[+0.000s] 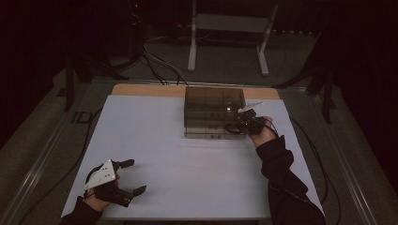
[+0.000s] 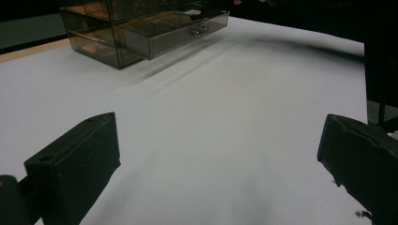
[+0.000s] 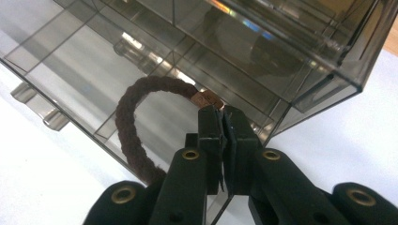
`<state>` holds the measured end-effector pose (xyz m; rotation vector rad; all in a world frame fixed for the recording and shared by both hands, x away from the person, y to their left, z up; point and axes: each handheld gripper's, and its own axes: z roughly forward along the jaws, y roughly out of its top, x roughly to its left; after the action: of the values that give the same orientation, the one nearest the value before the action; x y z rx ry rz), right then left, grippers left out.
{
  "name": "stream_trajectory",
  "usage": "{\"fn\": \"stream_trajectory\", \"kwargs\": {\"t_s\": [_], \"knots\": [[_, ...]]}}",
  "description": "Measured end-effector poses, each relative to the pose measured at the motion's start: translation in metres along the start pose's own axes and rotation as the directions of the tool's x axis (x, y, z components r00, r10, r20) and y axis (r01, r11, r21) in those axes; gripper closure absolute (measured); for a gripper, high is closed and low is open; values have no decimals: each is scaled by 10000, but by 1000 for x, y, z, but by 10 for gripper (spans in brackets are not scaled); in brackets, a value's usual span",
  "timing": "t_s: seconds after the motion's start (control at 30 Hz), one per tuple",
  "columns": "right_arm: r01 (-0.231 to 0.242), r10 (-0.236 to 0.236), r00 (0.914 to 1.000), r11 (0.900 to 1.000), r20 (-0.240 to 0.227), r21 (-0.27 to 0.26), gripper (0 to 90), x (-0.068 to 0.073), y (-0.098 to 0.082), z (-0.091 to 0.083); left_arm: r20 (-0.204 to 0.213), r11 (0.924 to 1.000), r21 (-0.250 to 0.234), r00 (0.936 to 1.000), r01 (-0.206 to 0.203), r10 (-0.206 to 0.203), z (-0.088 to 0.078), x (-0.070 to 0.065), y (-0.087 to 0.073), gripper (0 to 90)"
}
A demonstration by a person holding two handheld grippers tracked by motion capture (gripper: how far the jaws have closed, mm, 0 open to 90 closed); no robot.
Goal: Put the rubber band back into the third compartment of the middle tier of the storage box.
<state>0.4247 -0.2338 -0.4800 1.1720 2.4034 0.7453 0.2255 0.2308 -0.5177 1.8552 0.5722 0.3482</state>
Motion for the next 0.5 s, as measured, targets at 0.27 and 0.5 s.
{"fn": "stream_trajectory", "kwargs": {"t_s": [0.27, 0.5], "knots": [[221, -227, 9995, 9994, 240, 276, 862, 2, 3, 6, -7, 10000, 3, 10000, -4, 4, 0, 0, 0, 2], [225, -236, 9992, 9991, 315, 352, 859, 1, 2, 8, 4, 10000, 6, 10000, -6, 6, 0, 0, 0, 2]]}}
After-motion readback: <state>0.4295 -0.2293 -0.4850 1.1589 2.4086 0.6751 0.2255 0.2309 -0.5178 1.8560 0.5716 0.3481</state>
